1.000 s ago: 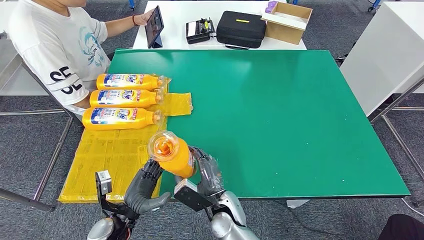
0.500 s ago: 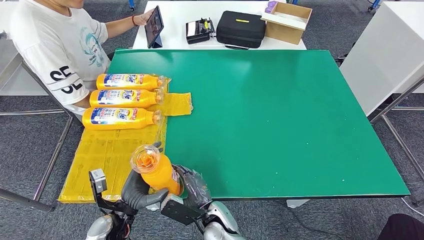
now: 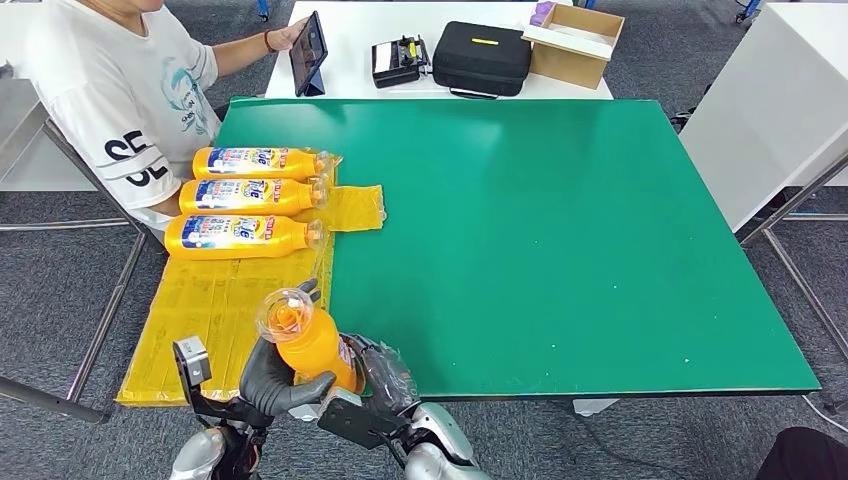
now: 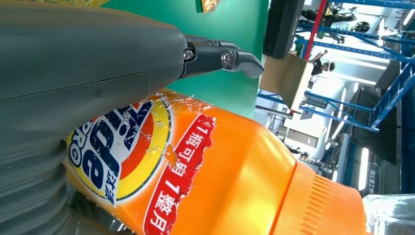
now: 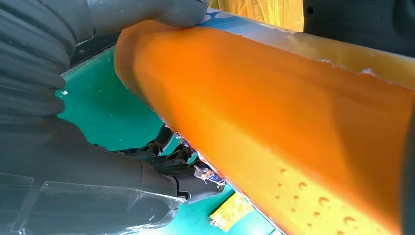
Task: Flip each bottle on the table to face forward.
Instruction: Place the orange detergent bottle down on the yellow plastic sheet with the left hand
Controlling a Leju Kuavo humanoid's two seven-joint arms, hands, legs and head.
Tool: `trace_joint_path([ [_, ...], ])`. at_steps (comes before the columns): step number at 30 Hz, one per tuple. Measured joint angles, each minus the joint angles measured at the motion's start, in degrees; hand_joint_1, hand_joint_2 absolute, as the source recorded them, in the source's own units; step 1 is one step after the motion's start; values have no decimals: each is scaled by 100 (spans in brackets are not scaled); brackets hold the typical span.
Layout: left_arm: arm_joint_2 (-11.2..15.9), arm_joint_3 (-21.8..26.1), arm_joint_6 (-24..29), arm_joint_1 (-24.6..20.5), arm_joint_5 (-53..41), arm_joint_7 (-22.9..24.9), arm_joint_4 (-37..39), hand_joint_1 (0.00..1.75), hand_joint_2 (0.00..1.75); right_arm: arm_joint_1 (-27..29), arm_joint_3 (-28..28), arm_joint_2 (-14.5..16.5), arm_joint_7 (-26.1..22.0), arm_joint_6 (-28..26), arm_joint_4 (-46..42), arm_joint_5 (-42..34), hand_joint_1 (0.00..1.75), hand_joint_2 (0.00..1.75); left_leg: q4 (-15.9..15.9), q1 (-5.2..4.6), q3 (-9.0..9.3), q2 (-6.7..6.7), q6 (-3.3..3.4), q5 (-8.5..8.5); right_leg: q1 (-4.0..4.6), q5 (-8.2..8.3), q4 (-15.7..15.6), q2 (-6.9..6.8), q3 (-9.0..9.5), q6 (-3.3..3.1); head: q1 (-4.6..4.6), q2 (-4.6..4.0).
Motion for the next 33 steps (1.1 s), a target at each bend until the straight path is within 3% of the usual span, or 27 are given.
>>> trace_joint_path([
  [2, -2, 3, 19, -1, -30, 0, 0, 0, 175, -3, 0, 2, 0, 2, 5, -5, 175, 175, 0, 0, 0, 0, 0, 0, 0, 0, 0, 0, 0, 0, 0, 0],
  [6, -2, 5, 37, -10, -93, 0, 3, 172, 175, -5, 0, 3, 2, 5, 10, -24, 175, 175, 0, 0, 0, 0, 0, 0, 0, 0, 0, 0, 0, 0, 0, 0],
  [23, -140, -38, 858, -137, -1074, 15, 18, 175, 175, -35, -2, 30, 55, -280, 74, -139, 175, 175, 0, 0, 0, -1, 0, 0, 0, 0, 1, 0, 2, 0, 0, 0],
  [24, -147, -44, 897, -154, -1087, 21, 13, 175, 175, -42, -2, 34, 58, -310, 73, -132, 165, 175, 0, 0, 0, -1, 0, 0, 0, 0, 1, 0, 2, 0, 0, 0],
  [27, -160, -57, 1009, -194, -1110, 45, -19, 175, 175, -65, -2, 44, 67, -406, 72, -94, 46, 175, 0, 0, 0, -1, 0, 0, 0, 0, 1, 0, 3, 0, 0, 0],
  [28, -162, -50, 1073, -206, -1126, 61, -37, 175, 175, -70, 0, 45, 62, -460, 67, -77, 16, 175, 0, 0, 0, -1, 0, 0, 0, 0, 1, 0, 2, 0, 1, 0],
  [33, -157, 81, 1296, -272, -1169, 124, -143, 175, 175, -71, 7, 48, 27, -685, -1, -51, 16, 175, 0, 0, 0, -2, 0, 1, 0, 0, 2, -1, 3, 0, 1, 0],
])
